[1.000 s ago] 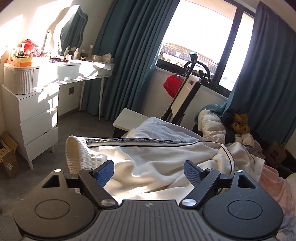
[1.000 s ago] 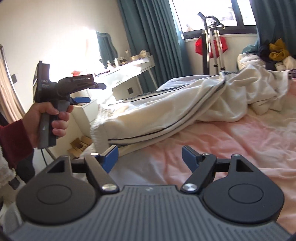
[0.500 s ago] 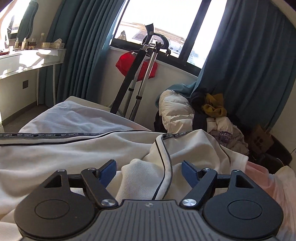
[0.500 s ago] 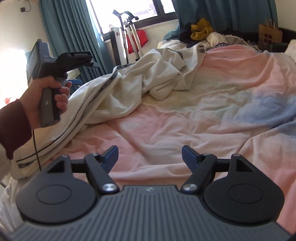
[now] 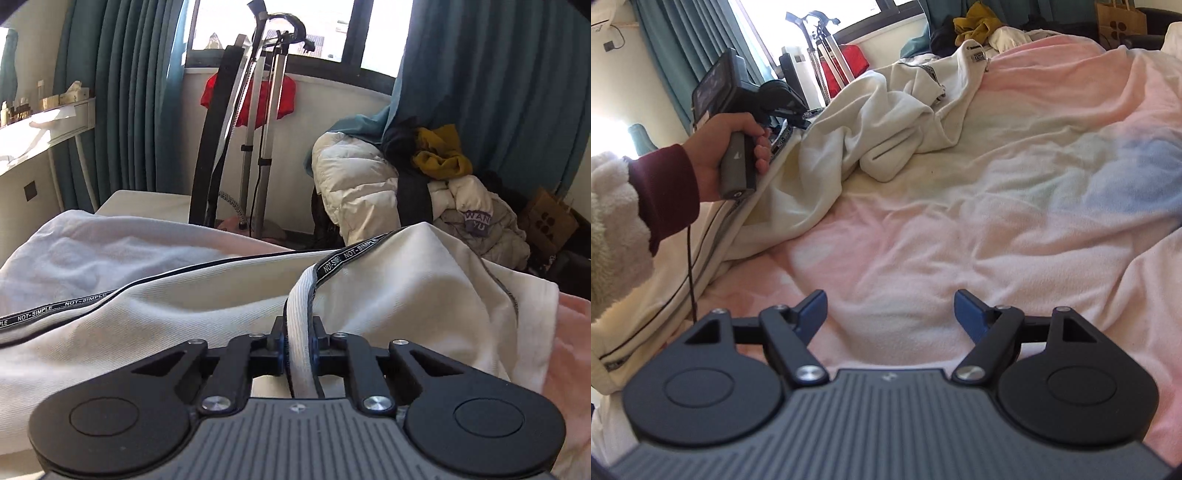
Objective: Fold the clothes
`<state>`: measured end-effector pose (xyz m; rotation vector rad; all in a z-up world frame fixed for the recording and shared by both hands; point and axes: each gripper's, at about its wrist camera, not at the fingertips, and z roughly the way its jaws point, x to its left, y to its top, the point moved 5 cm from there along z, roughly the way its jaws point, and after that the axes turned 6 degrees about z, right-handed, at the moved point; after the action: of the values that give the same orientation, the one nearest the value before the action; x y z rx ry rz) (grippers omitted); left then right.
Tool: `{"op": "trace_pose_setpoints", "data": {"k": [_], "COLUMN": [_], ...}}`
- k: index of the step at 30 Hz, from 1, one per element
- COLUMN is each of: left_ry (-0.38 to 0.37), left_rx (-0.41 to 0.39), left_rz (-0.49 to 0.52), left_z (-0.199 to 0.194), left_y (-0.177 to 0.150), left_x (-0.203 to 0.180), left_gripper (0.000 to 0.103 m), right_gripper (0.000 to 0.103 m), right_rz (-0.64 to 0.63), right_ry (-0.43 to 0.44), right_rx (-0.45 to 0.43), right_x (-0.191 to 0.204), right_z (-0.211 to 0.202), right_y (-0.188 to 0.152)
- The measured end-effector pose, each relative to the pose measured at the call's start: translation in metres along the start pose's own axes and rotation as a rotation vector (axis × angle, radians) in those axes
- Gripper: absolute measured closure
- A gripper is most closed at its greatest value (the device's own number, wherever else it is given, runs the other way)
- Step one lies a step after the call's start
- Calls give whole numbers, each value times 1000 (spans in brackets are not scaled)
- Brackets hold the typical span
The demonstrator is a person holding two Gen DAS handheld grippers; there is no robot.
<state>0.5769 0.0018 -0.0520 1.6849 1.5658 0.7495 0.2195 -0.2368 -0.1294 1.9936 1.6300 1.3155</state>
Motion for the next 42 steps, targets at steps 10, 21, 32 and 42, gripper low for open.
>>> {"op": "trace_pose_setpoints", "data": {"k": [10, 21, 32, 42], "left_ry": [-168, -194, -194, -250], "left_rx": [-228, -177, -90, 22], "left_rz": [253, 188, 98, -6], "left_z": [-204, -336, -327, -294], "left_y": [-44, -234, -301, -291], "left_x": [-70, -72, -44, -37], "left_gripper": [92, 91, 90, 89], "right_gripper": [26, 24, 23, 24], "right_rz": [24, 307, 559, 828], "right_ry": [-40, 67, 82, 154], "right_rx": [-168, -270, -106, -41], "right_x": [-7, -47, -81, -164], "right_z": [-50, -122, -60, 26], "right_y": [22, 36, 47, 64]}}
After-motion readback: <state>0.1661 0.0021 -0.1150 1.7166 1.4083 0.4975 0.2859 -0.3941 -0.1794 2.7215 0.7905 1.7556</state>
